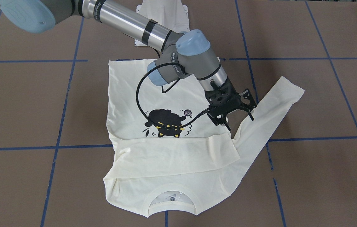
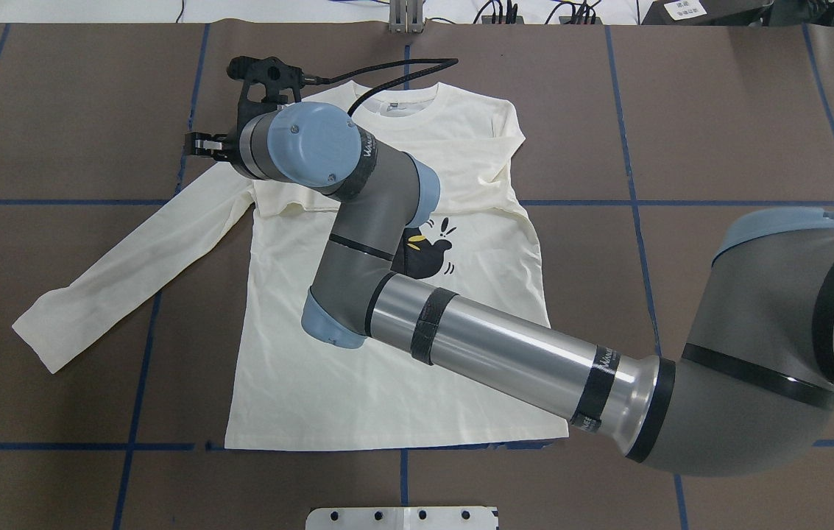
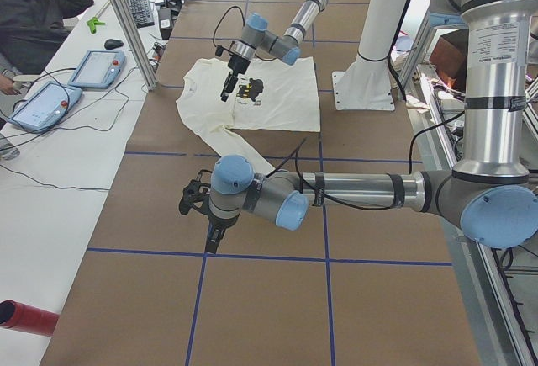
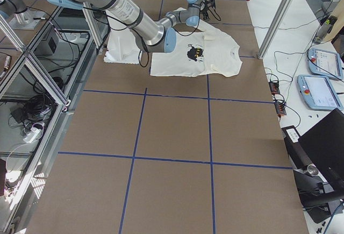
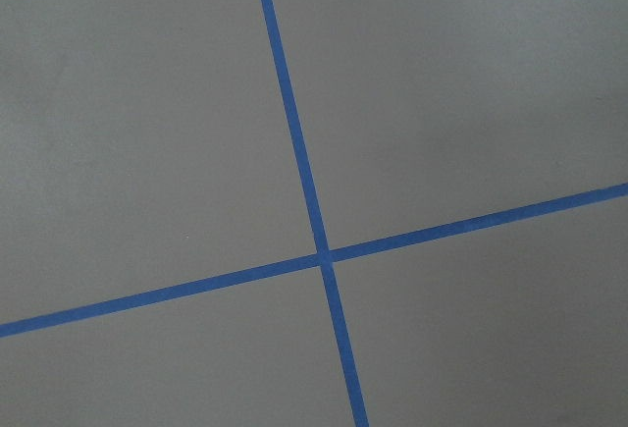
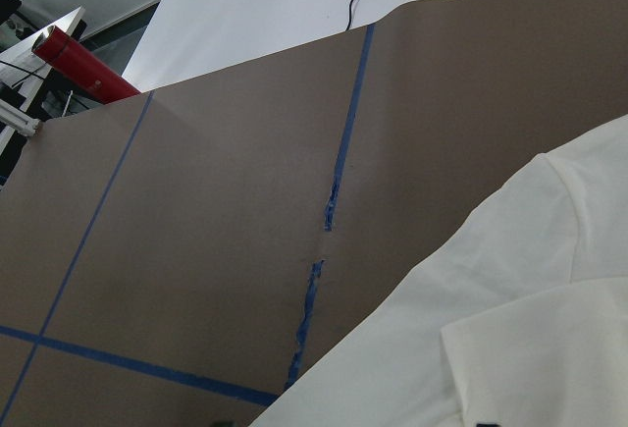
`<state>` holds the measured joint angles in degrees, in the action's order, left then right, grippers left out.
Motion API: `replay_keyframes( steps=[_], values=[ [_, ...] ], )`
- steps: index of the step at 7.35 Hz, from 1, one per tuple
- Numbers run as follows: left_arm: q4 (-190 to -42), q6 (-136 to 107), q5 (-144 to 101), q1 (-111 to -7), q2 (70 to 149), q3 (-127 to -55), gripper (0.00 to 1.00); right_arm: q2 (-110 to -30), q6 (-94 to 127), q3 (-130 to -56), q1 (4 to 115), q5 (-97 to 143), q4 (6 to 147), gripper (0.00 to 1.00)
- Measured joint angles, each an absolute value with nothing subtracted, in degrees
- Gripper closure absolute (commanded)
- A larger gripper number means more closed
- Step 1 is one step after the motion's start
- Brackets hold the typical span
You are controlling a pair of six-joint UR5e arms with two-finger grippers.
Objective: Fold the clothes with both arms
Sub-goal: 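Carry the grasped sleeve with the right gripper across the shirt body, then release the sleeve with the right gripper while the left gripper approaches the other cuff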
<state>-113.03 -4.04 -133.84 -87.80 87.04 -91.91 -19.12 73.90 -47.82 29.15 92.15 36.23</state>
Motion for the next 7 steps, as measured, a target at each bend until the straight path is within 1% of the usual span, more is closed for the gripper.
replay_keyframes(
  steps=[1,2,3,5,7],
  values=[
    [-113.05,-4.86,-133.78,-87.71,87.2,-92.09,0.0,-19.07,75.61,-48.21,29.13,92.21,38.73,0.0],
    [-113.81,-8.08,-133.7,-87.14,87.37,-92.3,0.0,-19.26,76.69,-50.16,29.13,92.87,43.81,0.0],
    [-116.37,-14.38,-133.55,-85.63,87.3,-92.47,0.0,-20.68,77.01,-54.87,29.29,94.3,51.45,0.0],
    [-124.23,-30.21,-133.01,-81.05,85.83,-93.14,0.0,-26.91,76.73,-67.47,30.44,97.81,67.07,0.0],
    [-128.96,-42.07,-132.14,-76.86,82.43,-96.53,0.0,-32.07,74.57,-76.76,34.3,101.5,82.12,0.0]
  ],
)
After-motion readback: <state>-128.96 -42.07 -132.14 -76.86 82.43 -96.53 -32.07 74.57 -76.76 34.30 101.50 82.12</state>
